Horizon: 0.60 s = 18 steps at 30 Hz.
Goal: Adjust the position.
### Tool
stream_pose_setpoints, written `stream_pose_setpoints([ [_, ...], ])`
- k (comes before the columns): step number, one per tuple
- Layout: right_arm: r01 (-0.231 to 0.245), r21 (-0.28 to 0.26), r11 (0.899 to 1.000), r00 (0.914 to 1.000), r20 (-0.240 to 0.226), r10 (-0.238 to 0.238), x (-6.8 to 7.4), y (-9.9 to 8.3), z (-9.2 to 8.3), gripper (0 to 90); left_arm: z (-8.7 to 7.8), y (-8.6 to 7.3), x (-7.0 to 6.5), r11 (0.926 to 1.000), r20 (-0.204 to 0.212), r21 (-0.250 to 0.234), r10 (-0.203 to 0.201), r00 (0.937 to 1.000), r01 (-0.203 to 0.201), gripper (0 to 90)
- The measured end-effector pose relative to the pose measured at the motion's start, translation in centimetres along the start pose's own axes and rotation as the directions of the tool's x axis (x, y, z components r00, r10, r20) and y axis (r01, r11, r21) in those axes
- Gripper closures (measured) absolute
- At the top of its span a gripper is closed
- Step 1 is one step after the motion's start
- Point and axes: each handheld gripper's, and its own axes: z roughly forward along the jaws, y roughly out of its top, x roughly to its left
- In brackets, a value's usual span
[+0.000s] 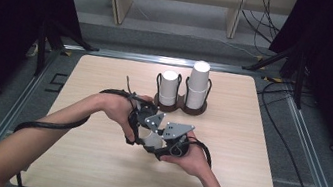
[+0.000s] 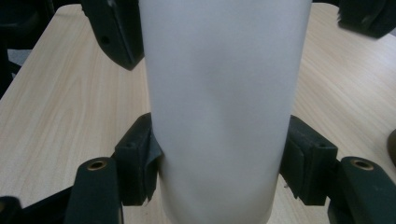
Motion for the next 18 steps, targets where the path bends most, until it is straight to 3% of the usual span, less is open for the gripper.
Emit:
stream_pose_setpoints([
  [1, -0.004, -0.003, 1.000, 1.0000, 0.004, 0.004, 0.0, -0.1, 0.0, 36.6, 0.0, -0.2, -0.2, 0.9990, -0.013, -0.034, -0.027, 0.9995, 0.027, 13.7],
  [7, -0.026, -0.054, 0.998, 0.9994, 0.022, 0.028, -0.1, -0.8, -0.3, 36.5, -0.7, -1.6, -0.8, 0.9869, -0.086, -0.156, -0.054, 0.9948, 0.040, 12.9],
  [11, -0.040, -0.057, 0.998, 0.9989, 0.022, 0.041, 0.0, -1.4, -0.5, 36.5, -1.4, -2.7, -1.5, 0.9680, -0.120, -0.240, -0.103, 0.9873, 0.072, 11.4],
  [14, -0.056, -0.088, 0.995, 0.9980, 0.023, 0.058, 0.2, -1.7, -0.6, 36.5, -1.8, -3.8, -2.3, 0.9389, -0.146, -0.325, -0.169, 0.9748, 0.114, 8.8],
  [15, -0.060, -0.103, 0.993, 0.9977, 0.026, 0.063, 0.3, -1.7, -0.6, 36.5, -1.8, -4.1, -2.5, 0.9323, -0.150, -0.341, -0.180, 0.9721, 0.120, 7.8],
  [16, -0.052, -0.113, 0.992, 0.9984, 0.018, 0.054, 0.2, -1.7, -0.7, 36.5, -1.7, -4.7, -2.9, 0.9108, -0.158, -0.388, -0.215, 0.9638, 0.140, 7.1],
  [18, -0.036, -0.131, 0.991, 0.9989, 0.027, 0.040, 0.2, -1.8, -0.8, 36.5, -1.6, -5.6, -3.6, 0.8830, -0.156, -0.436, -0.264, 0.9519, 0.173, 5.7],
])
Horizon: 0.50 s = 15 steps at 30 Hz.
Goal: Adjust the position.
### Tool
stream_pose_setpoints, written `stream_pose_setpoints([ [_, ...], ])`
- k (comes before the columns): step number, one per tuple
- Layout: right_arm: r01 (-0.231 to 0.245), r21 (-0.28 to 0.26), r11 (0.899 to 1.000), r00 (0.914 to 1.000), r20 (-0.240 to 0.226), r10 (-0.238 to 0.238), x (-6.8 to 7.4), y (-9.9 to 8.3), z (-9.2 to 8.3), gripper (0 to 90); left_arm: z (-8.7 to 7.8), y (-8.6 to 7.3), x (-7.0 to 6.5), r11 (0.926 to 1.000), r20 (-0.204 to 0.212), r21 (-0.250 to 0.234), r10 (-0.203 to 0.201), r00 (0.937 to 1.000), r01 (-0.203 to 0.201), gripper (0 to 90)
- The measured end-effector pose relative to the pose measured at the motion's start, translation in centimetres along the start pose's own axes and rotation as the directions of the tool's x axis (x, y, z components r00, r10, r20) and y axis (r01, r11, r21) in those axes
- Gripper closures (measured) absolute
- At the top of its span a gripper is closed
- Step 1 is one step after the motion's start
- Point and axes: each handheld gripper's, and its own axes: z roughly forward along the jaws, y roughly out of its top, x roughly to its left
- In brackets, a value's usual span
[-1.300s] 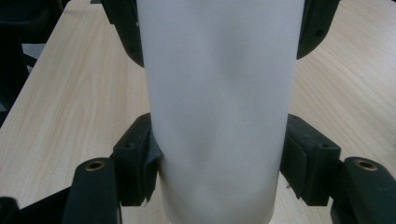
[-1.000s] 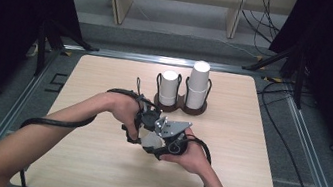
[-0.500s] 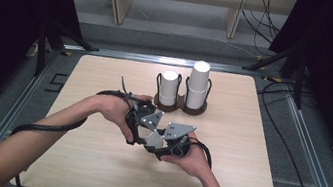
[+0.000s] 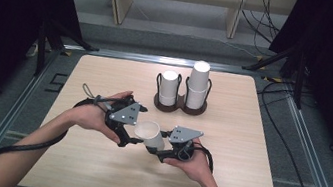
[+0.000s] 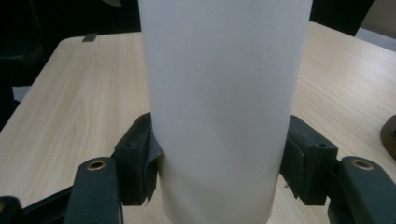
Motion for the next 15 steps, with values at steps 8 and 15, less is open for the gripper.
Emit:
stream_pose_setpoints([
  [8, -0.050, -0.054, 0.997, 0.9987, 0.010, 0.050, 0.6, -0.5, -0.2, 36.4, -1.7, -4.2, -2.1, 0.9757, -0.103, -0.160, -0.167, 0.9805, 0.149, 4.6],
  [15, -0.046, -0.088, 0.995, 0.9986, 0.021, 0.048, 1.0, -0.5, -0.1, 36.4, -3.1, -7.8, -3.4, 0.9106, -0.205, -0.330, -0.326, 0.9227, 0.249, 4.7],
])
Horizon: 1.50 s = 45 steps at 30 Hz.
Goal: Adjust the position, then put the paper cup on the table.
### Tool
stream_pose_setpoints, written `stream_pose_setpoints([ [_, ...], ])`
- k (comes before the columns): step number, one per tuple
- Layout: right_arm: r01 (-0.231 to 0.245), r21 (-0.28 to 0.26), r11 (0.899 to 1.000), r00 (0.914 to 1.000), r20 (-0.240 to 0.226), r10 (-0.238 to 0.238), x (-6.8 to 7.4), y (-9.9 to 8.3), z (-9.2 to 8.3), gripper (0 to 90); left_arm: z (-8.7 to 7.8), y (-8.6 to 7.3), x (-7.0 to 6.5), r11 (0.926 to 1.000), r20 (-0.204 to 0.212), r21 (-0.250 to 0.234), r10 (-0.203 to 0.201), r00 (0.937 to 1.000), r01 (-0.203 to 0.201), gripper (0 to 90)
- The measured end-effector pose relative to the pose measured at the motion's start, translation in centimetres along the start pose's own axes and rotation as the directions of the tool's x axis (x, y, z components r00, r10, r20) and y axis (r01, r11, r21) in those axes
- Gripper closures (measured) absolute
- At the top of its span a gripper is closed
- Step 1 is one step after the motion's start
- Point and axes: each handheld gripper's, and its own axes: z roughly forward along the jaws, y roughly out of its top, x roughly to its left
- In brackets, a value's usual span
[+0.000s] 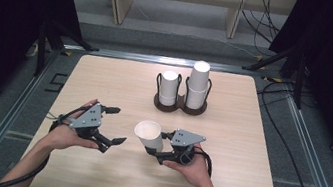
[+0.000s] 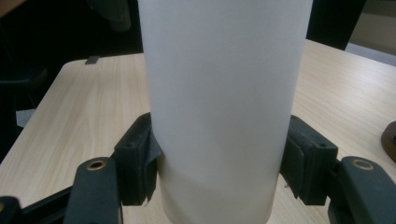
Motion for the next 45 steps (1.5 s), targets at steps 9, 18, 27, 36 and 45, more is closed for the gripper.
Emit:
stream_pose_setpoints([
  [9, -0.032, -0.037, 0.999, 0.9994, 0.014, 0.032, 0.3, -0.2, 0.2, 36.4, -1.4, -5.3, -0.9, 0.9731, -0.175, -0.188, -0.166, 0.9704, 0.133, 4.5],
  [18, -0.062, -0.082, 0.995, 0.9979, 0.015, 0.063, 0.8, -0.5, 0.5, 36.4, -1.5, -8.0, -0.2, 0.9677, -0.330, -0.190, -0.222, 0.9177, 0.166, 5.0],
  [27, -0.038, -0.076, 0.996, 0.9993, -0.006, 0.037, 1.2, -0.3, 0.7, 36.4, -1.8, -8.3, 0.0, 0.9631, -0.401, -0.188, -0.254, 0.8801, 0.192, 5.4],
  [36, -0.023, -0.060, 0.998, 0.9993, -0.032, 0.021, 1.8, 0.1, 1.6, 36.3, -1.9, -8.8, 0.2, 0.9607, -0.422, -0.183, -0.269, 0.8660, 0.209, 6.0],
  [45, 0.002, -0.017, 1.000, 0.9984, -0.056, -0.003, 2.2, 0.3, 1.9, 36.2, -1.6, -8.8, 0.4, 0.9618, -0.427, -0.175, -0.267, 0.8641, 0.210, 6.4],
])
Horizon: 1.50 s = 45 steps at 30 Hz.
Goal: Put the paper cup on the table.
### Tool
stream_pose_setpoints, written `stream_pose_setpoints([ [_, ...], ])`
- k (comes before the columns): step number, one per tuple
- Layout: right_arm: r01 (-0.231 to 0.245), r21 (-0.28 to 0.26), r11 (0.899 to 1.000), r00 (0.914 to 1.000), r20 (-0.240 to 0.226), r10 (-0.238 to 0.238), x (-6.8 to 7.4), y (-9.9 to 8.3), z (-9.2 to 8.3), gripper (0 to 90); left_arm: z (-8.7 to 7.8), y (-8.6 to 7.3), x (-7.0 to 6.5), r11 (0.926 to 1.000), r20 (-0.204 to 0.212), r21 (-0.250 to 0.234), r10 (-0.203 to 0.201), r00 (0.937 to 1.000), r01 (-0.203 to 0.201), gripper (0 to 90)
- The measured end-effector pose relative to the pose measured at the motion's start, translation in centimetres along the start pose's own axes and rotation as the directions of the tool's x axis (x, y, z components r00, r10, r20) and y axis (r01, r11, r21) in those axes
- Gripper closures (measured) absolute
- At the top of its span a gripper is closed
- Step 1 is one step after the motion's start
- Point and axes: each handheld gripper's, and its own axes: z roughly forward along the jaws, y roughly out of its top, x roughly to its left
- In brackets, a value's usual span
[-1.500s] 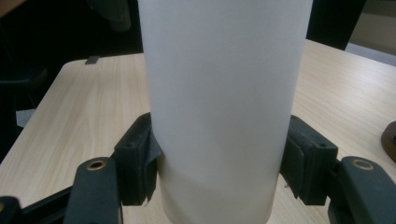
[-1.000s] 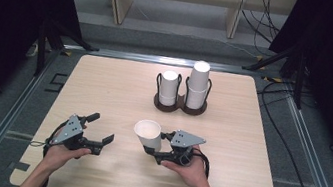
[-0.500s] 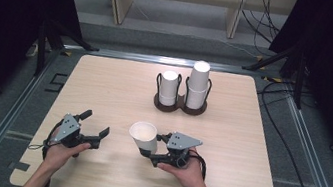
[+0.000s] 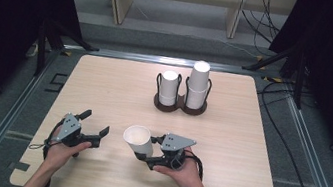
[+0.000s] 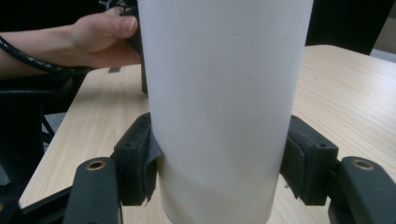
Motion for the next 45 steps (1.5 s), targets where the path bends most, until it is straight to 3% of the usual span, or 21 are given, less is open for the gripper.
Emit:
stream_pose_setpoints([
  [1, 0.001, 0.004, 1.000, 1.0000, 0.002, -0.001, 0.0, 0.0, 0.1, 36.2, 0.2, 0.0, 0.1, 0.9997, 0.012, -0.025, 0.001, 0.9999, 0.000, 6.4],
  [3, -0.022, 0.007, 1.000, 0.9994, -0.027, 0.022, 0.4, -0.1, 0.4, 36.2, 0.0, 0.0, 0.0, 0.9999, 0.010, -0.013, 0.003, 0.9999, -0.003, 6.4],
  [4, 0.007, 0.031, 0.999, 1.0000, 0.002, -0.007, 0.4, 0.0, 0.3, 36.2, 0.0, 0.1, -0.1, 1.0000, 0.008, -0.006, 0.000, 1.0000, 0.000, 6.5],
  [6, -0.013, 0.045, 0.999, 0.9999, 0.002, 0.013, 0.9, -0.1, 0.5, 36.2, 0.0, 0.1, -0.2, 0.9999, 0.018, -0.009, 0.007, 0.9998, -0.007, 6.5],
  [8, 0.011, 0.056, 0.998, 0.9999, 0.002, -0.011, 0.9, 0.0, 0.7, 36.2, 0.3, 0.1, -0.3, 0.9994, 0.037, -0.032, 0.015, 0.9992, -0.014, 6.5],
  [11, -0.002, 0.077, 0.997, 1.0000, -0.003, 0.002, 1.0, -0.1, 0.9, 36.2, 0.1, 0.1, -0.5, 0.9996, 0.032, 0.001, 0.028, 0.9991, -0.028, 6.5],
  [12, 0.039, 0.085, 0.996, 0.9992, -0.008, -0.038, 0.8, 0.0, 1.0, 36.2, 0.2, 0.1, -0.5, 0.9996, 0.032, 0.000, 0.027, 0.9991, -0.027, 6.5],
  [15, -0.013, 0.123, 0.992, 0.9998, -0.013, 0.015, 1.2, 0.0, 1.1, 36.2, 0.2, 0.2, -0.4, 0.9996, 0.028, -0.001, 0.027, 0.9992, -0.027, 6.5],
  [16, 0.020, 0.117, 0.993, 0.9998, -0.011, -0.019, 1.0, 0.0, 1.3, 36.2, 0.2, 0.2, -0.4, 0.9997, 0.030, -0.007, 0.025, 0.9992, -0.025, 6.5],
  [17, 0.005, 0.132, 0.991, 0.9999, -0.011, -0.004, 1.2, 0.1, 1.3, 36.1, 0.2, 0.2, -0.4, 0.9997, 0.029, -0.004, 0.026, 0.9992, -0.026, 6.5],
  [22, 0.030, 0.182, 0.983, 0.9995, -0.012, -0.029, 1.0, 0.1, 1.5, 36.0, 0.4, 0.0, -0.4, 0.9995, 0.036, -0.019, 0.026, 0.9990, -0.026, 6.6],
  [23, 0.029, 0.176, 0.984, 0.9996, -0.005, -0.029, 1.0, 0.0, 1.6, 36.0, 0.3, 0.0, -0.5, 0.9997, 0.027, 0.006, 0.025, 0.9993, -0.025, 6.6],
  [31, 0.038, 0.213, 0.976, 0.9993, -0.008, -0.037, 1.0, -0.1, 1.8, 35.9, 0.3, 0.0, -0.4, 0.9994, 0.026, 0.011, 0.033, 0.9991, -0.033, 6.6],
  [39, 0.028, 0.243, 0.970, 0.9996, -0.011, -0.026, 1.1, -0.2, 1.9, 35.4, 0.2, 0.1, -0.4, 0.9995, 0.026, 0.004, 0.032, 0.9991, -0.032, 6.6],
  [40, 0.029, 0.248, 0.968, 0.9996, -0.006, -0.029, 1.1, -0.2, 2.0, 35.3, 0.4, 0.0, -0.3, 0.9993, 0.034, -0.020, 0.033, 0.9989, -0.032, 6.6],
  [43, 0.035, 0.258, 0.966, 0.9994, -0.005, -0.034, 1.0, -0.2, 2.0, 35.1, 0.2, 0.1, -0.4, 0.9994, 0.025, 0.009, 0.033, 0.9992, -0.033, 6.6],
  [45, 0.033, 0.256, 0.966, 0.9995, -0.007, -0.032, 1.0, -0.2, 2.0, 34.9, 0.4, 0.0, -0.3, 0.9993, 0.033, -0.016, 0.033, 0.9989, -0.033, 6.6],
])
